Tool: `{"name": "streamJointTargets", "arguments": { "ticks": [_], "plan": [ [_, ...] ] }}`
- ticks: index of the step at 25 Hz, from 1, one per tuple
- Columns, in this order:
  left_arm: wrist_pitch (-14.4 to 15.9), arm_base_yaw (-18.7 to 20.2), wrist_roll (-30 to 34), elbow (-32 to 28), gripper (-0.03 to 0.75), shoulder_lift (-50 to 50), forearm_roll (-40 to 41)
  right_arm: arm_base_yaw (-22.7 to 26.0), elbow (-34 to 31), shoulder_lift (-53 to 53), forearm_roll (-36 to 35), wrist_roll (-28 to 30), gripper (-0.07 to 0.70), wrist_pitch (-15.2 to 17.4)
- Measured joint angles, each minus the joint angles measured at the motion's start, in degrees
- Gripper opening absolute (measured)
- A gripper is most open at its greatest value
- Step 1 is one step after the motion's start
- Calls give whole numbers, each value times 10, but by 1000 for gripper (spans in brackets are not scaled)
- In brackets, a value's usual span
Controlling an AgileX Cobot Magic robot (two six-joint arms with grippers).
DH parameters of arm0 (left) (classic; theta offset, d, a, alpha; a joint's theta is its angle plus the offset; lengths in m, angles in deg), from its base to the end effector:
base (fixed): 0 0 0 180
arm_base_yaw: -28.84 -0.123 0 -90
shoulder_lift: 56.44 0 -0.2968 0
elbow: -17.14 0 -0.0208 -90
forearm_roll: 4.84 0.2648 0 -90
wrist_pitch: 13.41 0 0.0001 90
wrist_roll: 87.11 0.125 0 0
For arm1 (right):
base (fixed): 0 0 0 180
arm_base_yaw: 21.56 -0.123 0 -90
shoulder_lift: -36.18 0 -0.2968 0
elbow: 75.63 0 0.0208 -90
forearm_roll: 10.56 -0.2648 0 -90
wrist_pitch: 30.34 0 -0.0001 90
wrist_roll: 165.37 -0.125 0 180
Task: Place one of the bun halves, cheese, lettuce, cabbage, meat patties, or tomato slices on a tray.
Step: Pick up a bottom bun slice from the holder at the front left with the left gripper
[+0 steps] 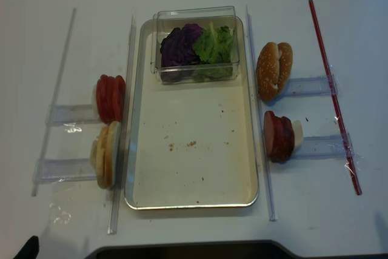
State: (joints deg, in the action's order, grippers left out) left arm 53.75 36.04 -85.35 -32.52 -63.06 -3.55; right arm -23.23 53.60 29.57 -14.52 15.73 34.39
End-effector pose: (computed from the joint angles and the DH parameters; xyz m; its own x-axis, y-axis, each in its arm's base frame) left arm 0.0183 0.0003 0.2526 -0.5420 0.1082 -0.8334 0.1296 0.9906 0.0443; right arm 0.0224 0.0085 0.2511 -0.5314 -0.0052 -0.8471 -0.0765 0.9962 0.0419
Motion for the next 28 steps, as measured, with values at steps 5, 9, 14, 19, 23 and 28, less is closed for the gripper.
{"name": "streamJointTargets", "arguments": {
  "ticks": [5, 9, 14, 19, 23, 28],
  "plan": [
    [0, 0, 0, 0, 543, 0, 0, 0, 0, 0, 0, 0, 507, 0],
    [0, 0, 0, 0, 543, 0, 0, 0, 0, 0, -1, 0, 507, 0],
    [0, 0, 0, 0, 543, 0, 0, 0, 0, 0, -1, 0, 507, 0],
    [13, 0, 10, 1, 543, 0, 3, 0, 0, 0, -1, 0, 507, 0],
    [38, 0, 13, 17, 543, -2, 3, 0, 0, 0, -1, 0, 507, 0],
    [58, 0, 10, 56, 543, -71, 3, 0, 0, 0, -1, 0, 507, 0]
  ]
}}
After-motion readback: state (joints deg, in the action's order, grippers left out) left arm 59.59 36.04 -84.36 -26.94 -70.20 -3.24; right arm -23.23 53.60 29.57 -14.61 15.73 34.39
